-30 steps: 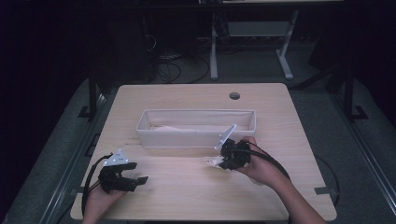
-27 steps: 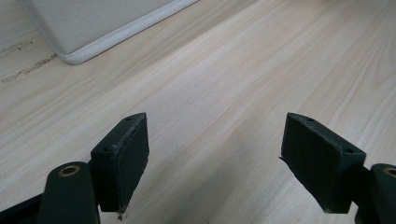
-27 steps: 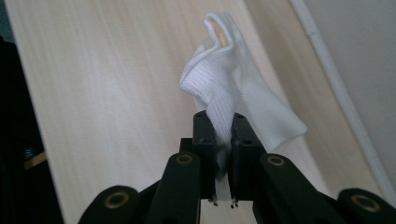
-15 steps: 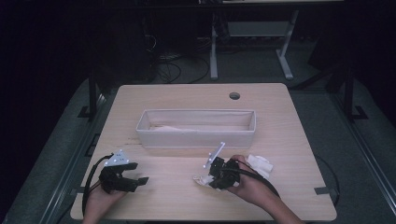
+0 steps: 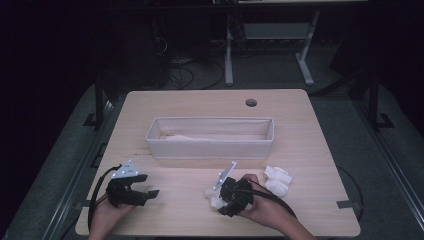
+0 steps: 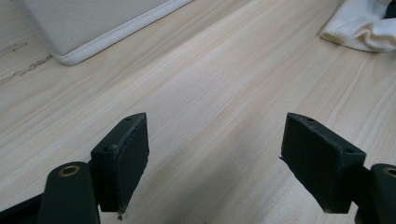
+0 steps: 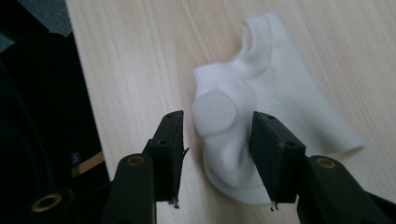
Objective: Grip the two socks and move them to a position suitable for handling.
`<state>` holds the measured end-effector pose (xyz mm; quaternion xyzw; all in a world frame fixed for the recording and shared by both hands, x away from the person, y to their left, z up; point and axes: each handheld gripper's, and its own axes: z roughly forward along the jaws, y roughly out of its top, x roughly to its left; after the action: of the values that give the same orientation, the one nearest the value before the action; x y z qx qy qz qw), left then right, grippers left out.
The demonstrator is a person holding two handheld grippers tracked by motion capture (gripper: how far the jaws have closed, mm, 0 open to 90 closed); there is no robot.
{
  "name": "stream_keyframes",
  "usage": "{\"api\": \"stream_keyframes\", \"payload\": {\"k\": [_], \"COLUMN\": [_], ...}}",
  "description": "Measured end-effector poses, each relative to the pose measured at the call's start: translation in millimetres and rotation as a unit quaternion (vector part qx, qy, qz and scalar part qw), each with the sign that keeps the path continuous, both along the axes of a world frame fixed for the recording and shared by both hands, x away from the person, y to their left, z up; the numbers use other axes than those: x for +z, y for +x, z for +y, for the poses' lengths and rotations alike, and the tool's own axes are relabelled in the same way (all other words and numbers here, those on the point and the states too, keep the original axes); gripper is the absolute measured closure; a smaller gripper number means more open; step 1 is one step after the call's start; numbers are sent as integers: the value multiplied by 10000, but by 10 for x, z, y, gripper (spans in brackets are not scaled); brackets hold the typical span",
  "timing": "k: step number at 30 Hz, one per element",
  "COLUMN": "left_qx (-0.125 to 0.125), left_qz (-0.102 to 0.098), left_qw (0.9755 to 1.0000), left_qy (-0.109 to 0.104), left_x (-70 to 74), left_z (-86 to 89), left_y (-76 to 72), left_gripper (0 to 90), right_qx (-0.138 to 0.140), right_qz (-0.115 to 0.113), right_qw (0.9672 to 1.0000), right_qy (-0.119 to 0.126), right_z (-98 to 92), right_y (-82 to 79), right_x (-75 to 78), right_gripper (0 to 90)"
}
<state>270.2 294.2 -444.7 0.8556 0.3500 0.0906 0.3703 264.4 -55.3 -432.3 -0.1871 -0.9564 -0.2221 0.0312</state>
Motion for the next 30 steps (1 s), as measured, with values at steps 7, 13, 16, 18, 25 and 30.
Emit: {"api": "stream_keyframes", "payload": {"k": [7, 13, 16, 18, 25, 30], "left_qx": [-23, -24, -25, -24, -40, -39], "left_qz": [-3, -8, -7, -12, -10, -22], "left_qw": [10000, 10000, 10000, 10000, 10000, 10000], "left_qy": [19, 12, 13, 10, 17, 0], "left_x": [-3, -5, -2, 2, -3, 1], "left_z": [-9, -8, -3, -3, -19, -12], "left_y": [3, 2, 2, 1, 4, 5], "left_gripper": [230, 230, 230, 230, 230, 230], "right_qx": [219, 158, 70, 46, -34, 112], "right_qz": [-242, -190, -158, -110, -50, 70], "right_qw": [9994, 9996, 9998, 9999, 10000, 9999], "right_qy": [-66, -144, -107, -70, 39, 32], "right_z": [-9, 28, 23, 23, 13, 26], "right_y": [20, 12, 0, -14, -33, -25], "right_x": [40, -3, 30, 52, 140, 95], "right_gripper": [645, 811, 844, 852, 853, 780]}}
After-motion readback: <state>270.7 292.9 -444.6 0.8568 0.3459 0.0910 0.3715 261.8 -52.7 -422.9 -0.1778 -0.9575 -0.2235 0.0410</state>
